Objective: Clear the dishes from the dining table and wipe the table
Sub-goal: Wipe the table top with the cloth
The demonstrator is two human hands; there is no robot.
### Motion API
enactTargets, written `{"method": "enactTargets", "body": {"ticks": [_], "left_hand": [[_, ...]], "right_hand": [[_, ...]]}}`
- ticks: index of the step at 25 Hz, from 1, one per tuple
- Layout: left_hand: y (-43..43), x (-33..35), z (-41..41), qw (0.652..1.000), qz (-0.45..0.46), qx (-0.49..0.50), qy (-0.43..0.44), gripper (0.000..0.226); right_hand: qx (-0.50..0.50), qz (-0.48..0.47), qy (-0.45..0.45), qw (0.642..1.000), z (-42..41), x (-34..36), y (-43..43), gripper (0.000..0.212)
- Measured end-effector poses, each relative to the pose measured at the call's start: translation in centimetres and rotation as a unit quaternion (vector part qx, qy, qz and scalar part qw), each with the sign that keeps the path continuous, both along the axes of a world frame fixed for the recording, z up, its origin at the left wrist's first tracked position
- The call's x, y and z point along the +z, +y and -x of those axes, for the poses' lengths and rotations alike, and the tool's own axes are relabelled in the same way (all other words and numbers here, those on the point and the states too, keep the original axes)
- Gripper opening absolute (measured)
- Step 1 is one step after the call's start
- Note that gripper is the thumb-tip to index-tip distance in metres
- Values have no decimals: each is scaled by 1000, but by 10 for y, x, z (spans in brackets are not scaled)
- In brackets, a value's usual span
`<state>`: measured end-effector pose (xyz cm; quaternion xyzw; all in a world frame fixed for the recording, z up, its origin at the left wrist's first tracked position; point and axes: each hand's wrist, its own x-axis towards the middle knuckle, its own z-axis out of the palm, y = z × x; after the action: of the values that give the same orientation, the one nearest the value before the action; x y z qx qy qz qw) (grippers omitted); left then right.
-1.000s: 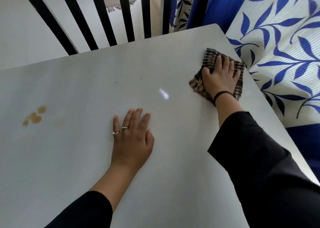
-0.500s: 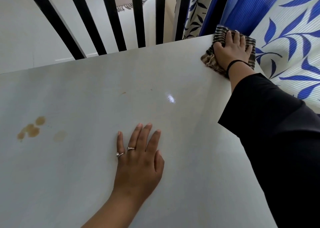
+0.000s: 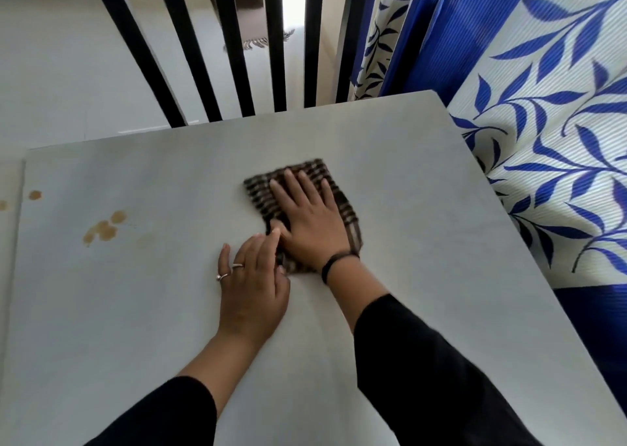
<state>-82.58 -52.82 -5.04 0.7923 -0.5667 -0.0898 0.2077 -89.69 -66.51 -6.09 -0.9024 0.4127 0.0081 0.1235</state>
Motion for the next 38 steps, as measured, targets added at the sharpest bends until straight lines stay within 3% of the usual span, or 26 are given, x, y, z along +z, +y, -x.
{"method": "enactTargets", "body": {"ticks": [3,6,9,11,14,18,21,24,27,30,34,38], "left_hand": [[37,-1,-17,999,1,-13,-30,49],[97,-7,-41,998,-1,-9,-68,45],[153,-6,-69,995,-6,47,-92,43],[180,-6,-81,990,-19,95,-100,44],[201,-8,-90,985,-27,133,-103,48],[203,-9,-92,985,-41,147,-84,53],[204,-10,-93,982,-47,165,-81,54],[206,-14,-96,979,-47,182,-81,53],[207,-16,-96,980,-48,171,-92,51],[204,-19,-94,978,-73,175,-89,56],[202,-18,-95,967,-121,215,-61,65],[201,-15,-96,968,-125,211,-54,66]], "right_hand": [[-29,9,-6,1000,56,2,48,69],[-169,25,5,985,111,3,33,71],[-297,0,26,954,110,4,-20,69],[-322,-26,25,946,73,6,-49,69],[-215,-21,30,976,-15,7,-40,69],[6,-16,2,1000,-101,5,69,70],[105,-18,-21,994,-95,3,153,71],[128,-11,-34,991,-38,-3,197,71],[51,11,-32,998,37,-3,171,72],[-112,20,18,993,75,3,92,74],[-275,-12,34,961,37,2,-13,73],[-288,-20,27,957,-42,-4,-65,69]]}}
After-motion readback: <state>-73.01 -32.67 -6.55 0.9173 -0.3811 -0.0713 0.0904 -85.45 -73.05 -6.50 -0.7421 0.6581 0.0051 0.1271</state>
